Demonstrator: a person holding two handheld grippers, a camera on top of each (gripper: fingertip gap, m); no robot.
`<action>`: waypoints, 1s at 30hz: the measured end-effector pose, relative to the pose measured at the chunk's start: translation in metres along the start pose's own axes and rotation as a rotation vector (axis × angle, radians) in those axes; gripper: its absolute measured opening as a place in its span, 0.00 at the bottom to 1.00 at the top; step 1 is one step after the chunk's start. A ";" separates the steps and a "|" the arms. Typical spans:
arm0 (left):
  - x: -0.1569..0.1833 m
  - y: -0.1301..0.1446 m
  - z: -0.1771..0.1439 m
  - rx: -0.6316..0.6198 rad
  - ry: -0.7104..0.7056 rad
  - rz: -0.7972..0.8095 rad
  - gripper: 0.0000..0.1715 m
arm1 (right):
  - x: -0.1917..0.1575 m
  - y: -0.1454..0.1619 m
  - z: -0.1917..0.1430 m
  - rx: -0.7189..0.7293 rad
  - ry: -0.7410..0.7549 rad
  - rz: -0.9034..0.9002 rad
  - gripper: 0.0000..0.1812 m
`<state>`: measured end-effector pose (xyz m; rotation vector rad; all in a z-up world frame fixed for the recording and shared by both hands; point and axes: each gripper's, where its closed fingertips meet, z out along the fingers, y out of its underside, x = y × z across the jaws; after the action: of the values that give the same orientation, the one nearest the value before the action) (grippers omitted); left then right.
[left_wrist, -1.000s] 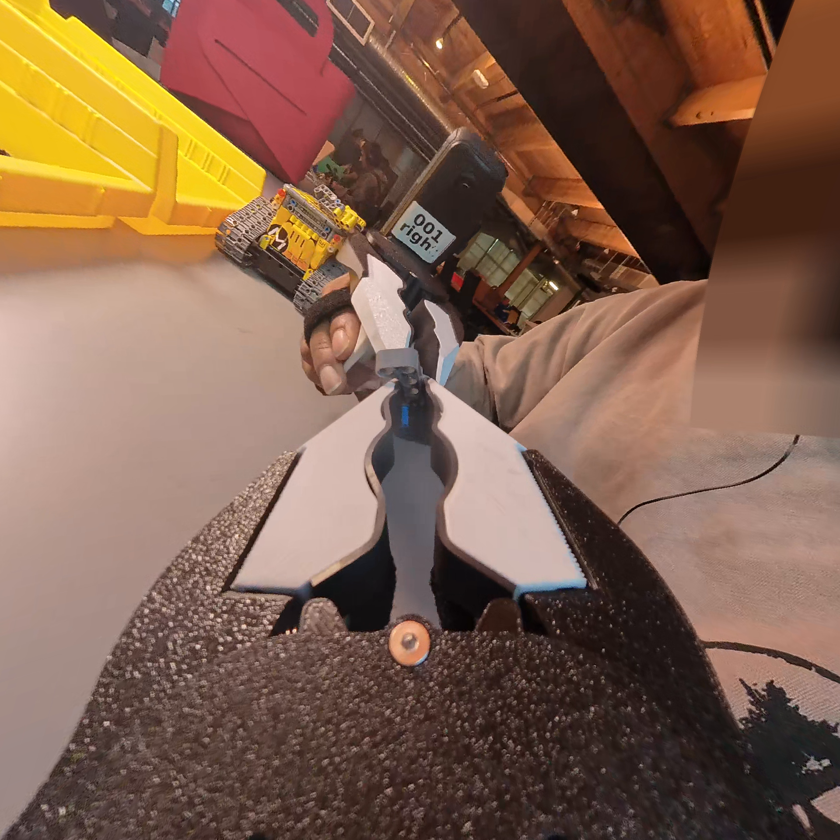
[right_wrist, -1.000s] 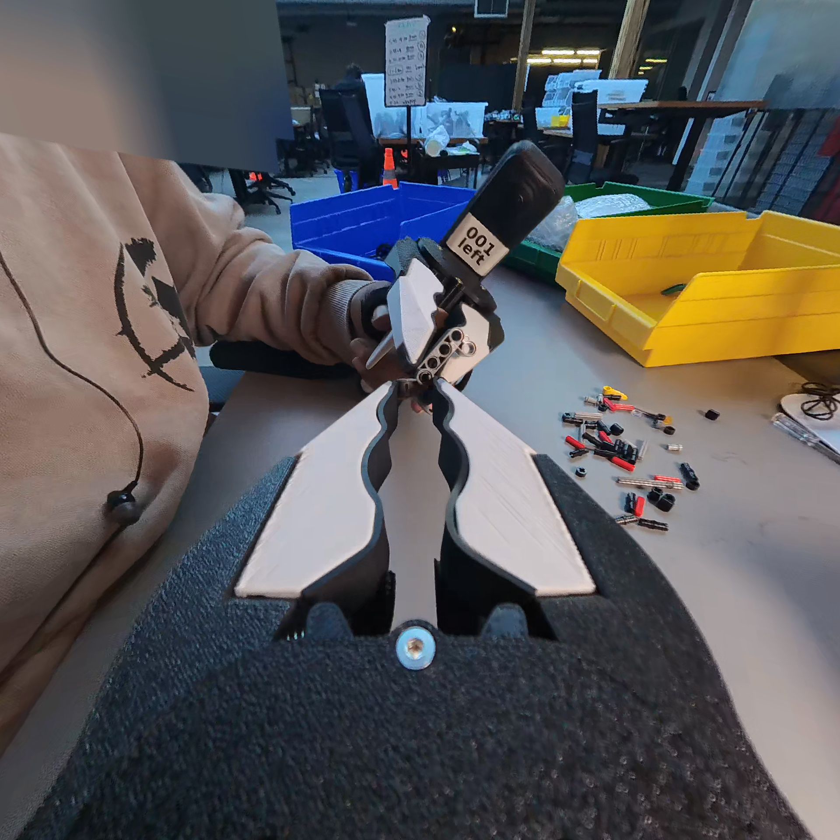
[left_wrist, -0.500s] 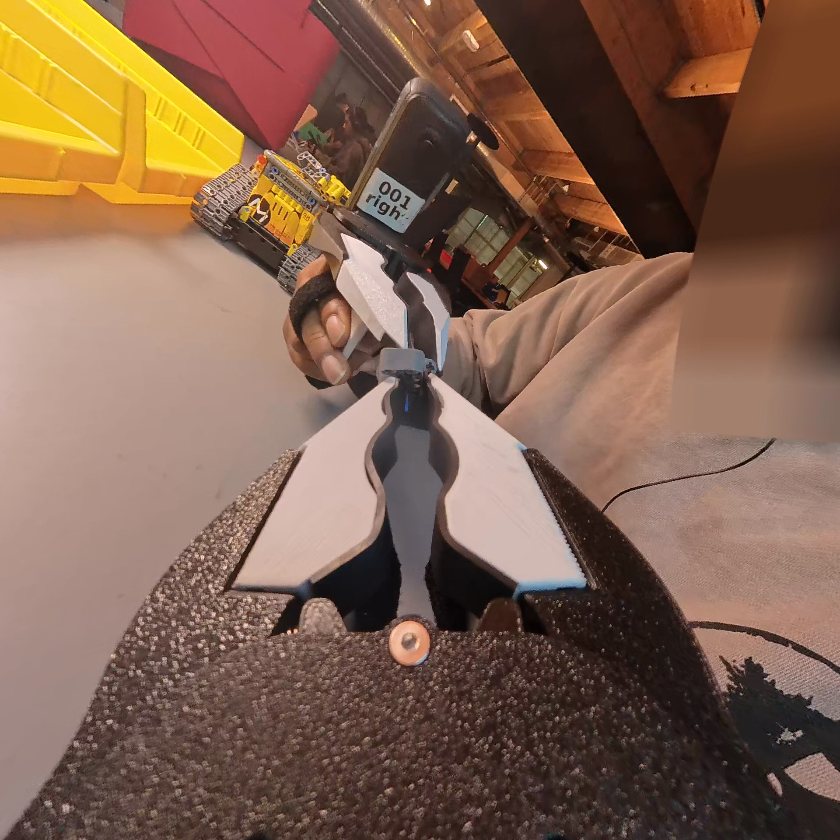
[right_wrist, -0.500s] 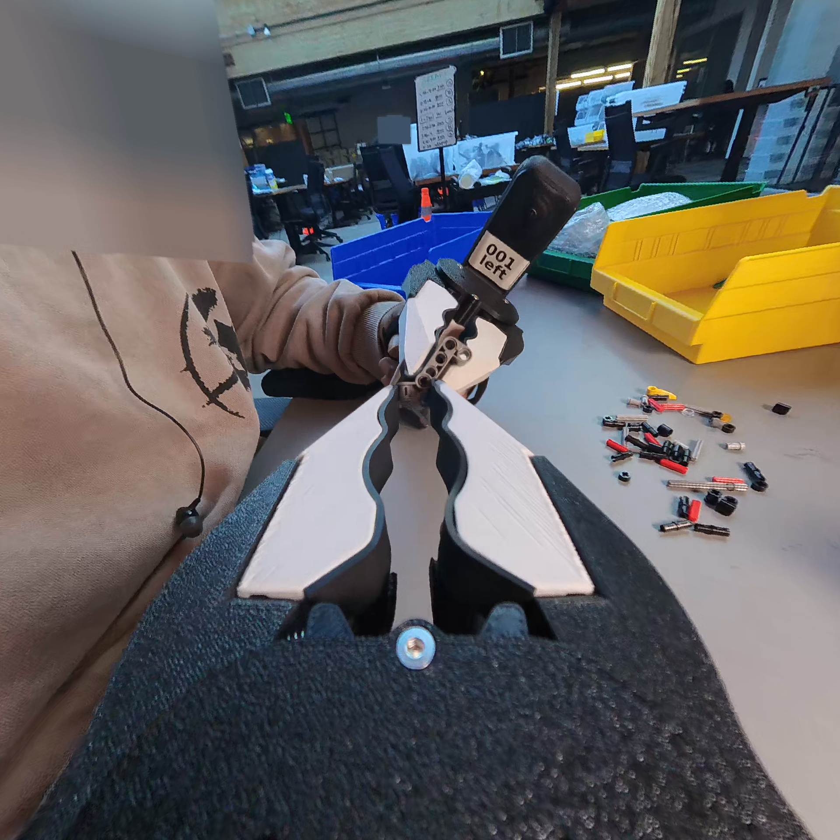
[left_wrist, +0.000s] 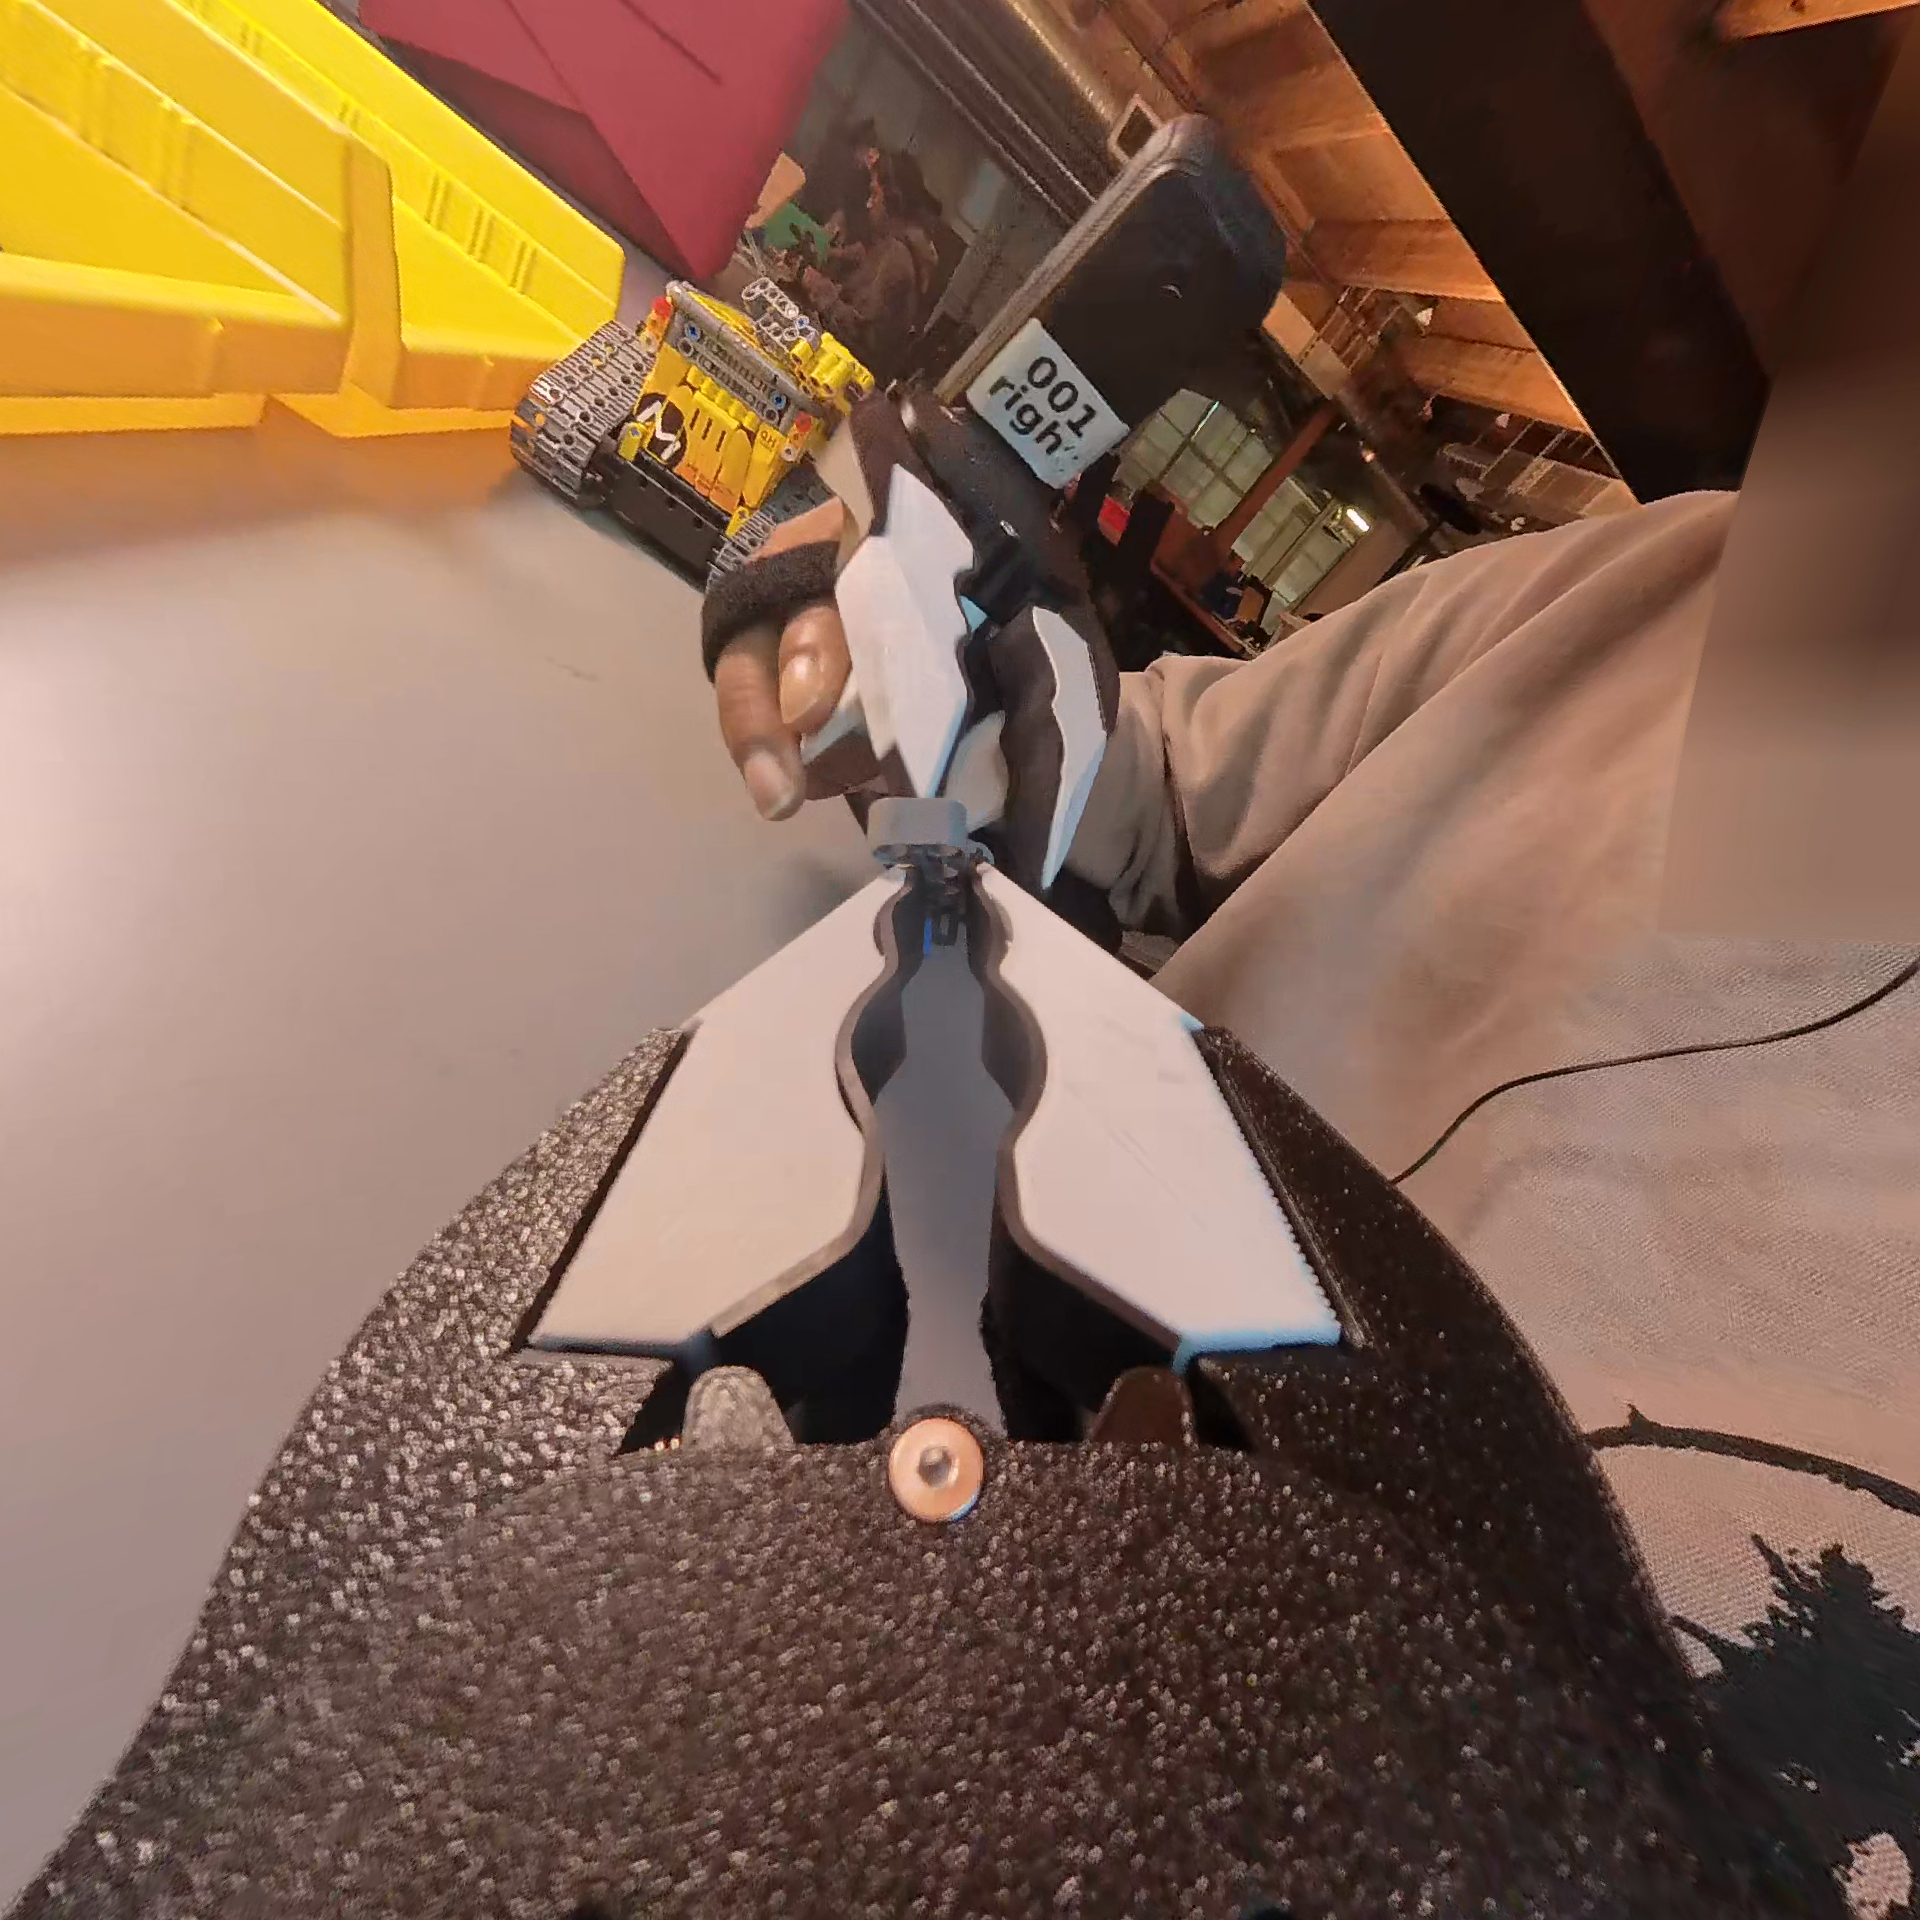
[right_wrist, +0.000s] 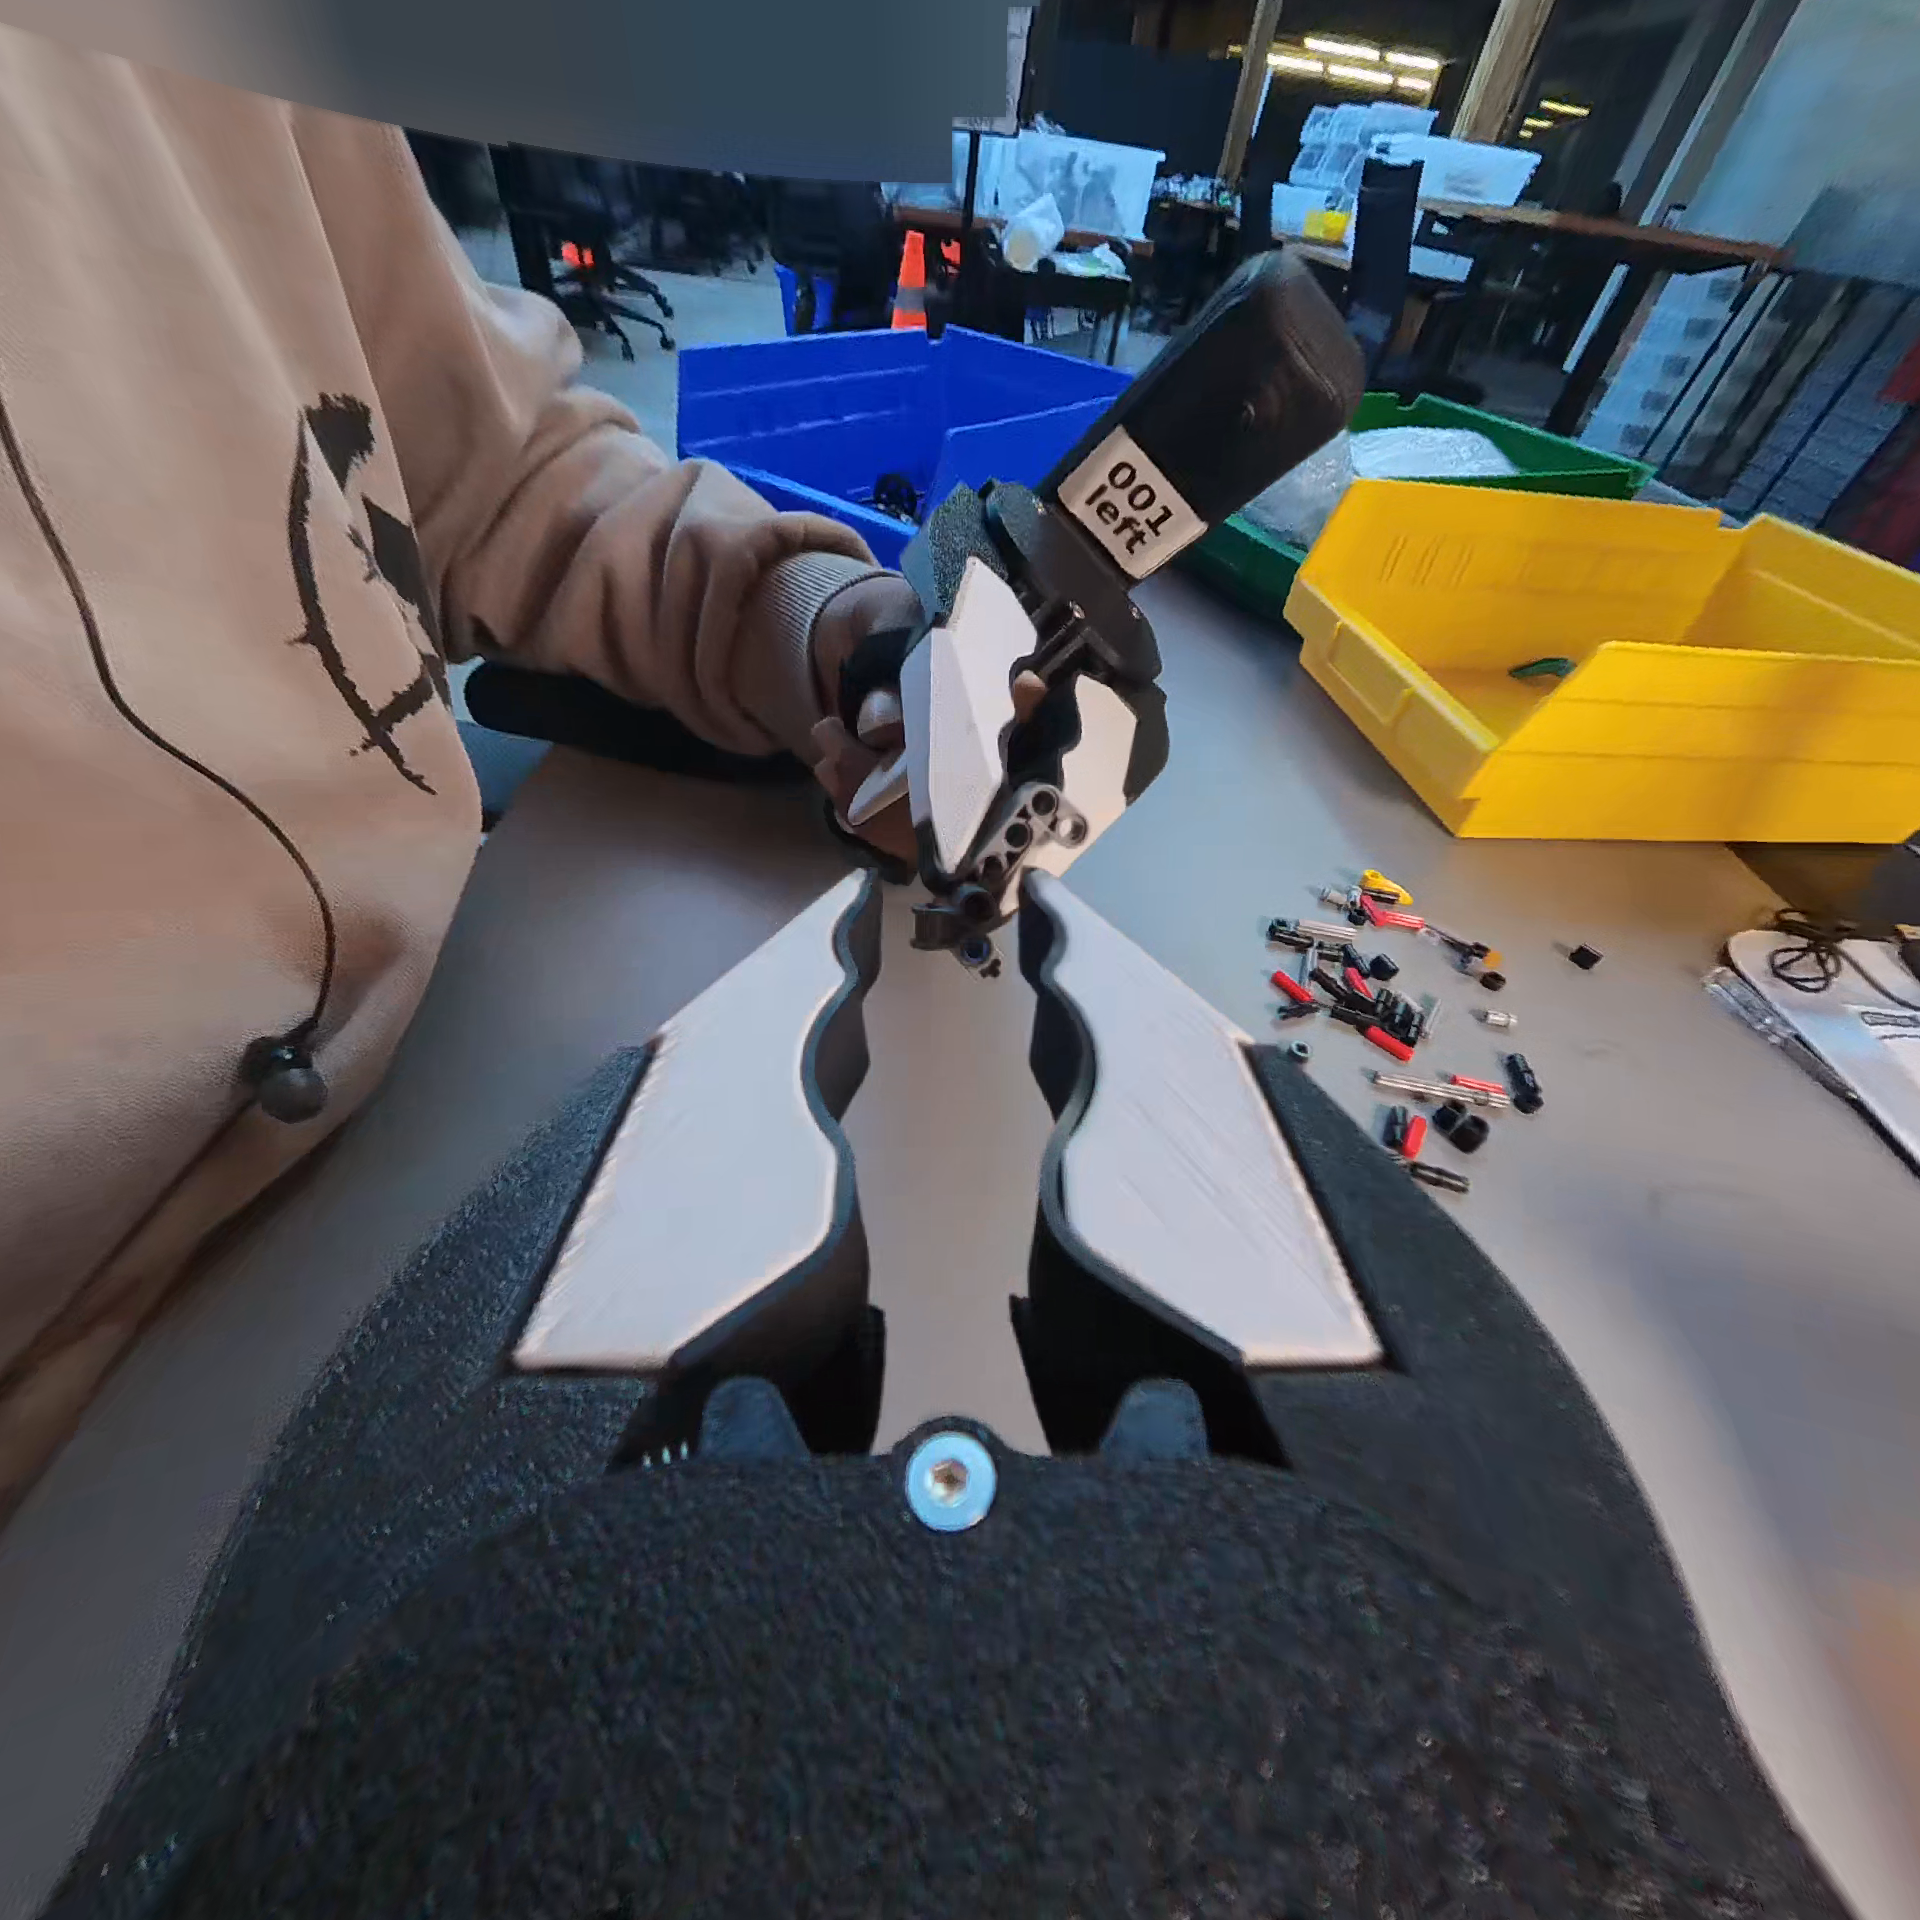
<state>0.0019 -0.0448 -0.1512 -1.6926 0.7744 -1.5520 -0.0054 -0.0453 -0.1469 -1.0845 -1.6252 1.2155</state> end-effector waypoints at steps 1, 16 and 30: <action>0.000 0.000 0.000 0.001 0.004 -0.004 0.04 | 0.001 0.006 0.004 -0.042 0.021 -0.022 0.09; 0.004 0.001 0.000 0.017 0.077 -0.091 0.04 | -0.002 0.004 0.005 -0.097 0.066 -0.093 0.09; 0.000 0.002 -0.005 -0.022 -0.028 0.023 0.05 | 0.002 0.009 0.006 -0.113 0.075 -0.075 0.07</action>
<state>-0.0029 -0.0469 -0.1528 -1.7121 0.7959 -1.5063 -0.0103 -0.0440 -0.1571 -1.1148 -1.6782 1.0333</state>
